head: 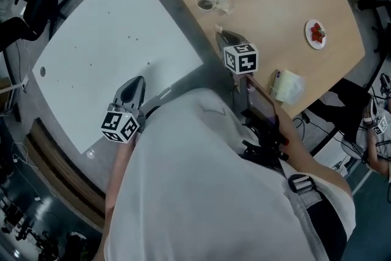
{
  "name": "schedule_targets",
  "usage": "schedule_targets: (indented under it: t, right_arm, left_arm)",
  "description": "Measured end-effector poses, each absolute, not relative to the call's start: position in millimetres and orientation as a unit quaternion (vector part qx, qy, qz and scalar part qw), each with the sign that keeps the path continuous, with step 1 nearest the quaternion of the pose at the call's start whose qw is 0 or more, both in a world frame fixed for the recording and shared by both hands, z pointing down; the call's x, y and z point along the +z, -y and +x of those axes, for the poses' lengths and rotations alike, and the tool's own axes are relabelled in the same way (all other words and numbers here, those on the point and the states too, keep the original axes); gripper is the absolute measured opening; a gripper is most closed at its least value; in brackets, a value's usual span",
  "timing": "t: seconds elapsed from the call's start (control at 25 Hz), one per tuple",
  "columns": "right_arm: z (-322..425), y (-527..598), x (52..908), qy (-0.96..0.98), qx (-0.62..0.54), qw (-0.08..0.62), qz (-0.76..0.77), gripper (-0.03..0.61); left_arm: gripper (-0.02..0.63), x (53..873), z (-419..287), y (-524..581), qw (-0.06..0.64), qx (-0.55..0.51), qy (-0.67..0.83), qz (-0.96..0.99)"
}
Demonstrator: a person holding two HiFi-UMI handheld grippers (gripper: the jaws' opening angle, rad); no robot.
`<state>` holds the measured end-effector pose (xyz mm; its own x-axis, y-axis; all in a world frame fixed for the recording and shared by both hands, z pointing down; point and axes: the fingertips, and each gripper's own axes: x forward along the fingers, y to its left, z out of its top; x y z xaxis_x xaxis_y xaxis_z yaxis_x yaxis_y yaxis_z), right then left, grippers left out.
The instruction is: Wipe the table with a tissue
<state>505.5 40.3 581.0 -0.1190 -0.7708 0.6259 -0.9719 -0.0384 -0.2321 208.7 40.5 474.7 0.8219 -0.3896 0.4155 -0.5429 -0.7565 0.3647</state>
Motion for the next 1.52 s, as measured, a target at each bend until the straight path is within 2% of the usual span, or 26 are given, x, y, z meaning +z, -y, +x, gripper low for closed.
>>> schedule_targets:
  t: [0.52, 0.72, 1.08, 1.52]
  right_arm:
    - [398, -4, 548, 0.778, 0.235, 0.227, 0.536, 0.063]
    - [350, -2, 552, 0.795, 0.238, 0.223, 0.512, 0.063]
    - [274, -20, 586, 0.818, 0.271, 0.261, 0.435, 0.063]
    - [262, 7, 622, 0.787, 0.253, 0.348, 0.443, 0.06]
  left_arm:
    - [0.006, 490, 154, -52, 0.271, 0.134, 0.297, 0.906]
    - [0.006, 495, 121, -52, 0.271, 0.137, 0.297, 0.905]
    - [0.006, 495, 77, -53, 0.278, 0.133, 0.302, 0.902]
    - [0.006, 508, 26, -64, 0.309, 0.128, 0.325, 0.884]
